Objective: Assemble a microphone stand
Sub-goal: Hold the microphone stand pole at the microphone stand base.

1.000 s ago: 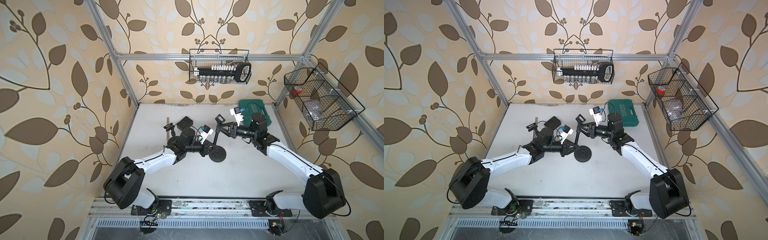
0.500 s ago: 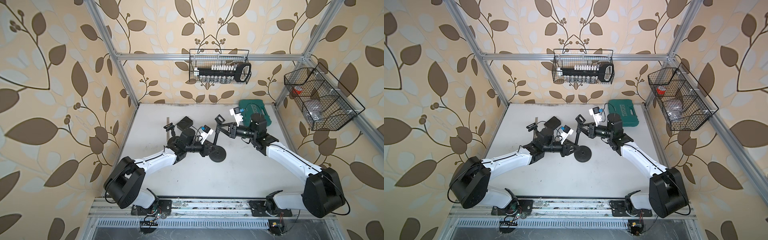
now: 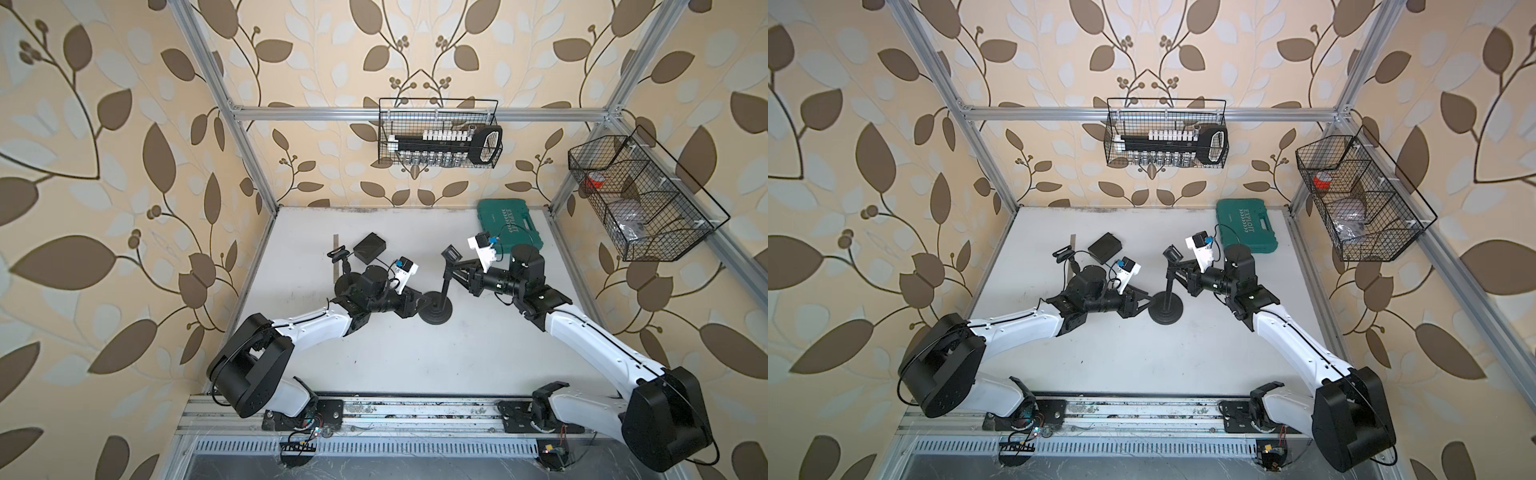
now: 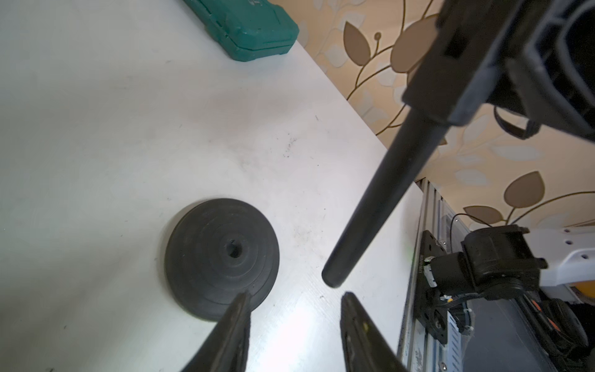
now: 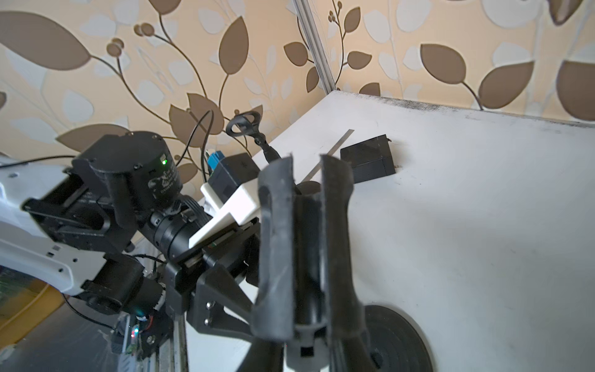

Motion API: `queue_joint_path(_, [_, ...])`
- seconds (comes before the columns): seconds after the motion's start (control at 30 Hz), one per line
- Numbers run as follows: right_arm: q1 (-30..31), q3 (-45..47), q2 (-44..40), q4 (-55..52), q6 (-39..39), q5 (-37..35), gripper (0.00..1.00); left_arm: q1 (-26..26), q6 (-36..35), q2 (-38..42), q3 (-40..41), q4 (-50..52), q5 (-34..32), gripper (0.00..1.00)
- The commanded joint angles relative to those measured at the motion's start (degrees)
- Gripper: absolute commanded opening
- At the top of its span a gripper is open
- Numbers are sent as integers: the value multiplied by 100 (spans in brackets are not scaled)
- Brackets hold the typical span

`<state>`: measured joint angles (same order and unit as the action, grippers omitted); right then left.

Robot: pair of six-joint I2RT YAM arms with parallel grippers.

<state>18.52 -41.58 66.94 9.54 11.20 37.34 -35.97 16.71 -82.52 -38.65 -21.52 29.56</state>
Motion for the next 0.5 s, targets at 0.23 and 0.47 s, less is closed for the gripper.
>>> queue_joint_path(0.23, [158,809,-181,1361,-604,-491,7,-106,-123,285,1000,-1552,-592,49])
queue_joint_path(0.47, [282,1187,-117,2239,-962,-810,5,-183,-995,35,995,-1754,-386,47])
